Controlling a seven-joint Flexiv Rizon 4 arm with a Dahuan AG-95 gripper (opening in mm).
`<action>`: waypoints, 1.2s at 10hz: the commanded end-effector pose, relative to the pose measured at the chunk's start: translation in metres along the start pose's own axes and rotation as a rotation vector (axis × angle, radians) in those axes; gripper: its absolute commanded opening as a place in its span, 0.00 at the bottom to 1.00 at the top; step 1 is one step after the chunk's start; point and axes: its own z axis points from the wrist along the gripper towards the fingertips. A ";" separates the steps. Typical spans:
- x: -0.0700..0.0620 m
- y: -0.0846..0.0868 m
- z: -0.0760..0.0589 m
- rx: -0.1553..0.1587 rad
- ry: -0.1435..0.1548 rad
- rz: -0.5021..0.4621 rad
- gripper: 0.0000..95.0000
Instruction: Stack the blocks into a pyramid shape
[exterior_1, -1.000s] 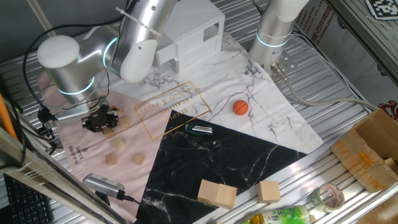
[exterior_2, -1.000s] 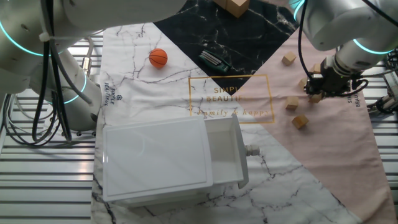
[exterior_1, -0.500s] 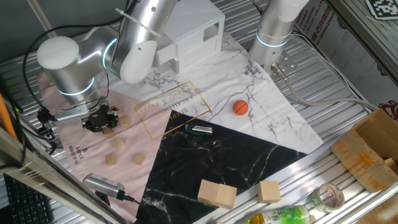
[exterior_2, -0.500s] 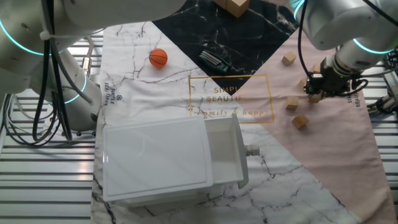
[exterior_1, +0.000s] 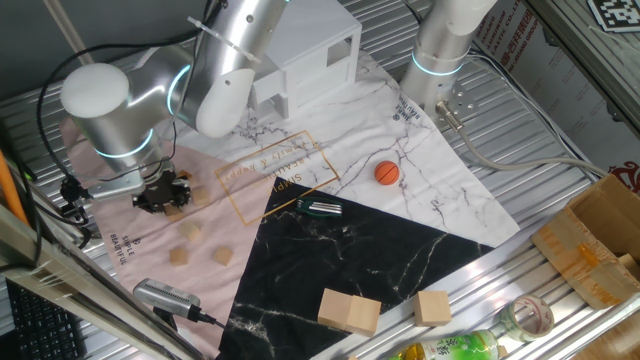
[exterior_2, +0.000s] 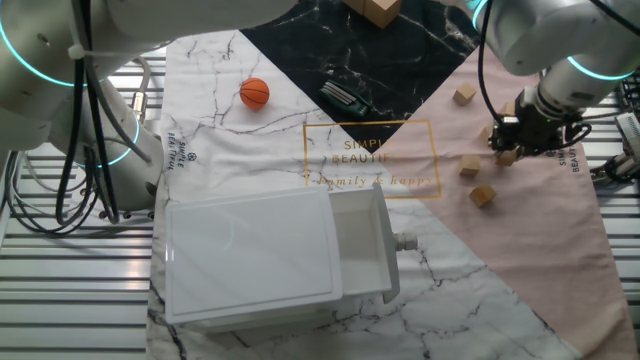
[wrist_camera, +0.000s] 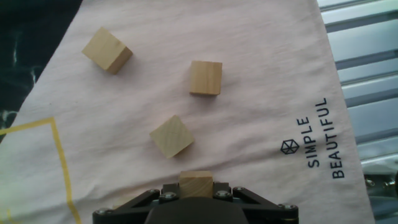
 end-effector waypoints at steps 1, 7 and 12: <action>0.000 0.000 0.000 -0.016 -0.020 -0.052 0.00; 0.000 0.000 0.000 -0.054 -0.040 -0.125 0.00; 0.000 0.000 0.000 -0.048 -0.037 -0.102 0.00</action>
